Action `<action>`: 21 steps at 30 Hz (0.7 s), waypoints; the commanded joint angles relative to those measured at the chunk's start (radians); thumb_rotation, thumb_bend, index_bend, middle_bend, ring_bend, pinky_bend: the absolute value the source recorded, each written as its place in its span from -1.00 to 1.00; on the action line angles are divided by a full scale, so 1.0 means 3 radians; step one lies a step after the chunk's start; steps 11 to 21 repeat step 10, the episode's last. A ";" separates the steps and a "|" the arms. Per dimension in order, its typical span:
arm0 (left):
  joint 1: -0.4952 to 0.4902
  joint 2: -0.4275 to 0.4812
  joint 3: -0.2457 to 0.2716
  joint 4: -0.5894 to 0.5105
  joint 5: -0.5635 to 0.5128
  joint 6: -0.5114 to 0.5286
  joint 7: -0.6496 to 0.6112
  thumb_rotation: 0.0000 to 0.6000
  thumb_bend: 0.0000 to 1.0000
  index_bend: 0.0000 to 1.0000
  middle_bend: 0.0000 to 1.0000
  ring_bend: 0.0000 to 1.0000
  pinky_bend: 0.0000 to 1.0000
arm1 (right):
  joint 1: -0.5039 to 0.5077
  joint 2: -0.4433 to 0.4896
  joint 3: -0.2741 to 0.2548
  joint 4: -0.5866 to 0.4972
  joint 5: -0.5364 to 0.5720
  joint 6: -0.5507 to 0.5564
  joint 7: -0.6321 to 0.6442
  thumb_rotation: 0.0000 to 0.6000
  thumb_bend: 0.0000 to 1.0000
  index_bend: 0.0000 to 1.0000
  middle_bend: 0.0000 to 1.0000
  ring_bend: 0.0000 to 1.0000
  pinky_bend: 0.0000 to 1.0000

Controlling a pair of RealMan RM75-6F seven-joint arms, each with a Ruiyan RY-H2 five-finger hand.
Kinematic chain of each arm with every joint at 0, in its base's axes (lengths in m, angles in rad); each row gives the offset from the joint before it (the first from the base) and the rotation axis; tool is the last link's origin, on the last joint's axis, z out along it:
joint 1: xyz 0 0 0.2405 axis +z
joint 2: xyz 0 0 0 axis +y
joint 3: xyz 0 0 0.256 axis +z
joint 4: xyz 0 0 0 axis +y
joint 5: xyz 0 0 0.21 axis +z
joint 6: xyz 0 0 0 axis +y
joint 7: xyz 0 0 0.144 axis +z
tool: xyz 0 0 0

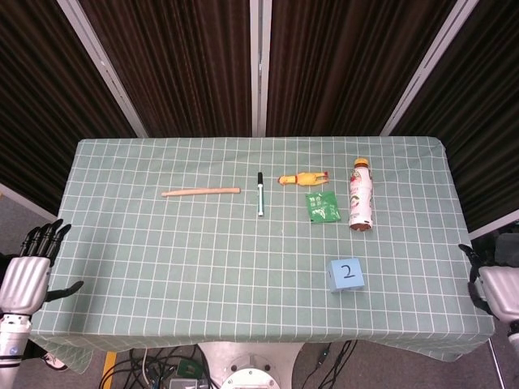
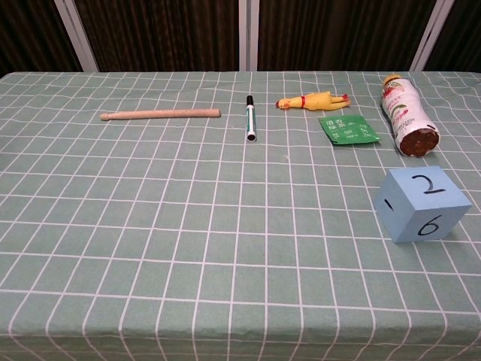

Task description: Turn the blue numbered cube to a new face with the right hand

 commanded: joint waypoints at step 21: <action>0.0008 0.0009 0.0002 -0.0010 0.0011 0.0015 0.0004 1.00 -0.96 -0.95 -1.00 -1.00 -1.00 | -0.0795 -0.0740 0.0765 0.1016 -0.0395 0.0505 0.0284 1.00 -1.00 -1.00 -1.00 -1.00 -1.00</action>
